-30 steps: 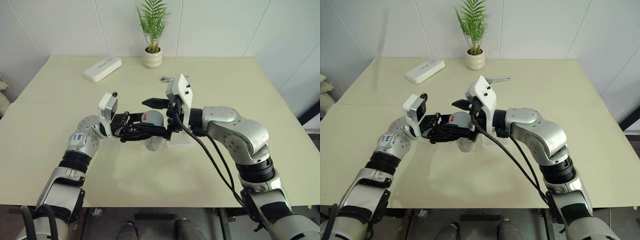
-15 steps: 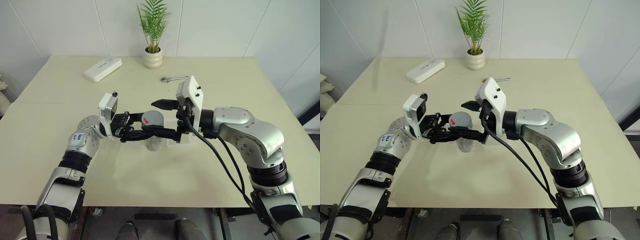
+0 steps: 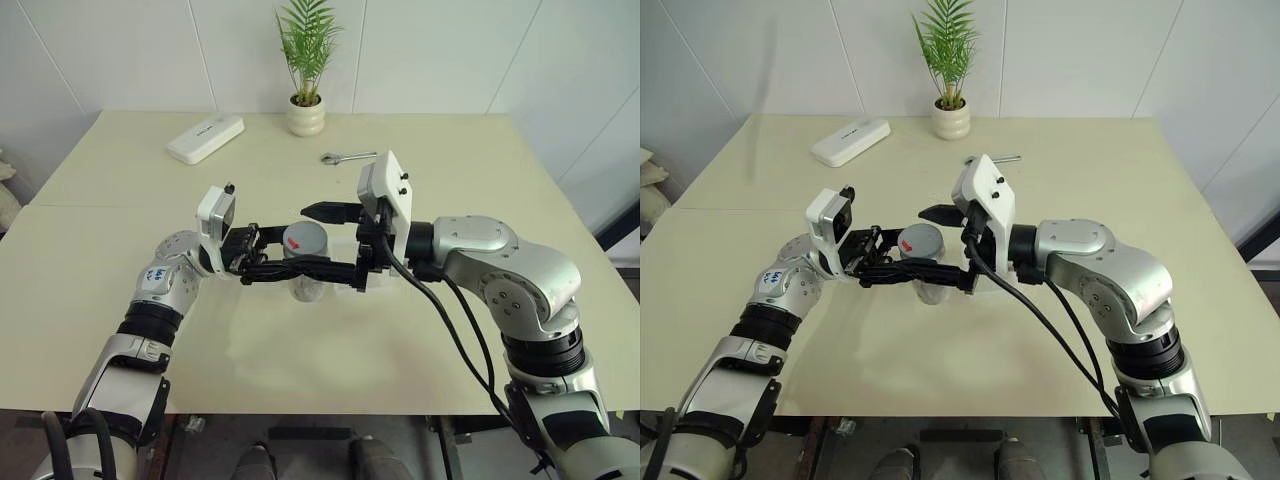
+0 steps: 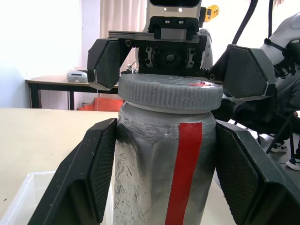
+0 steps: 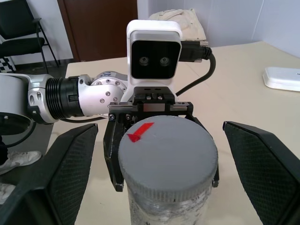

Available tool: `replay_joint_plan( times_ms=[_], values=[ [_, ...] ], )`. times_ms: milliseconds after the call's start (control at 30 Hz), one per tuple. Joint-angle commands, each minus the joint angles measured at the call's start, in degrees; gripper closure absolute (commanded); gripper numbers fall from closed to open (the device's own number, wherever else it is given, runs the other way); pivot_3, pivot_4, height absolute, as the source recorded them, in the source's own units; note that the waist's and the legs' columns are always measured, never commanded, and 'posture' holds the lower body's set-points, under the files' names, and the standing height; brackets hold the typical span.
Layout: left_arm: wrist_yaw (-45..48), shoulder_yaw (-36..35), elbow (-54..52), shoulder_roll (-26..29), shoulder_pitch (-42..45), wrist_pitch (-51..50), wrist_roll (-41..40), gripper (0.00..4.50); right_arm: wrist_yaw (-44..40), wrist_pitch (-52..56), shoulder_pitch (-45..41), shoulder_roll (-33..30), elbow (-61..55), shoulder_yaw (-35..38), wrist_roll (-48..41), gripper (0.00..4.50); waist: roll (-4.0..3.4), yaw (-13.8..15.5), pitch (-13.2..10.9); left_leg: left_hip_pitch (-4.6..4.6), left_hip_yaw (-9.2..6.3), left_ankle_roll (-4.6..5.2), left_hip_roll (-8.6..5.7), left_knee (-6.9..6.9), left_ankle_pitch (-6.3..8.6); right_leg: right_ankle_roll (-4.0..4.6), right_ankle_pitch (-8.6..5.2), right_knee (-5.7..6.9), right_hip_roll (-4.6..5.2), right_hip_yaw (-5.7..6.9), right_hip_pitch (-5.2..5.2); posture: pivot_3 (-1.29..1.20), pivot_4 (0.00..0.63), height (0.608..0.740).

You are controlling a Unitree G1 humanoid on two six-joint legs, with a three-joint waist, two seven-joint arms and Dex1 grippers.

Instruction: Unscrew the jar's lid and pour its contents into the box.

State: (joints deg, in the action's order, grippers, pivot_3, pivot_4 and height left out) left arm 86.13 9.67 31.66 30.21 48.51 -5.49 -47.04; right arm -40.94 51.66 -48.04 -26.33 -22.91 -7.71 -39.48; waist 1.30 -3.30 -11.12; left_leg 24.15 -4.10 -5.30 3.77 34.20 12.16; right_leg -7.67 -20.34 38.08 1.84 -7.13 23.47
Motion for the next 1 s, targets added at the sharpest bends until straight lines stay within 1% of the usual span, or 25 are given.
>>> replay_joint_plan(
  times_ms=[33,100,133,200,300,333,733,1000],
  values=[
    [6.4,-0.2,-1.9,0.6,0.1,0.8,-0.6,1.74,-0.2,-0.3,-0.2,-0.1,-2.2,1.5,-1.1,0.0,0.0,0.0,0.0,0.0,0.0,0.0,0.0,0.0,0.0,0.0,0.0,0.0,0.0,0.0,0.0,0.0,0.15,0.74],
    [6.4,-0.2,-2.0,0.6,0.0,0.8,-0.6,1.74,-0.1,-0.6,-0.5,0.0,-1.6,1.2,-0.6,0.0,0.0,0.0,0.0,0.0,0.0,0.0,0.0,0.0,0.0,0.0,0.0,0.0,0.0,0.0,0.0,0.0,0.15,0.74],
    [6.4,-0.3,-2.0,0.6,0.0,0.9,-0.6,1.74,0.1,-0.6,-0.7,0.1,-1.2,1.1,-0.4,0.18,0.0,0.0,0.0,0.0,0.0,0.0,0.0,0.0,0.0,0.0,0.0,0.0,0.0,0.0,0.0,0.0,0.15,0.74],
    [6.4,-0.3,-2.0,0.6,0.0,0.9,-0.6,1.74,-0.1,-0.9,-1.0,0.1,-0.8,0.9,-0.1,0.61,0.0,0.0,0.0,0.0,0.0,0.0,0.0,0.0,0.0,0.0,0.0,0.0,0.0,0.0,0.0,0.0,0.15,0.74],
    [6.4,-0.2,-2.0,0.6,0.0,1.0,-0.6,1.74,-0.1,-1.4,-1.2,0.1,-0.4,0.6,0.7,1.65,0.0,0.0,0.0,0.0,0.0,0.0,0.0,0.0,0.0,0.0,0.0,0.0,0.0,0.0,0.0,0.0,0.15,0.74],
    [6.4,-0.3,-2.0,0.6,0.0,0.9,-0.6,1.74,-0.3,-1.6,-1.1,0.0,-0.4,0.6,0.7,1.93,0.0,0.0,0.0,0.0,0.0,0.0,0.0,0.0,0.0,0.0,0.0,0.0,0.0,0.0,0.0,0.0,0.15,0.74],
    [6.4,0.8,-2.5,1.6,-0.8,-0.4,-0.5,1.74,-0.6,-1.7,-3.6,-0.2,-0.8,2.6,-0.5,1.97,0.0,0.0,0.0,0.0,0.0,0.0,0.0,0.0,0.0,0.0,0.0,0.0,0.0,0.0,0.0,0.0,0.15,0.74],
    [6.4,1.6,-3.3,2.2,-1.7,-1.4,-0.6,1.74,-1.4,-3.1,-5.3,-1.4,0.2,3.8,0.6,1.97,0.0,0.0,0.0,0.0,0.0,0.0,0.0,0.0,0.0,0.0,0.0,-0.01,0.0,0.0,0.0,0.0,0.15,0.74]
  ],
)
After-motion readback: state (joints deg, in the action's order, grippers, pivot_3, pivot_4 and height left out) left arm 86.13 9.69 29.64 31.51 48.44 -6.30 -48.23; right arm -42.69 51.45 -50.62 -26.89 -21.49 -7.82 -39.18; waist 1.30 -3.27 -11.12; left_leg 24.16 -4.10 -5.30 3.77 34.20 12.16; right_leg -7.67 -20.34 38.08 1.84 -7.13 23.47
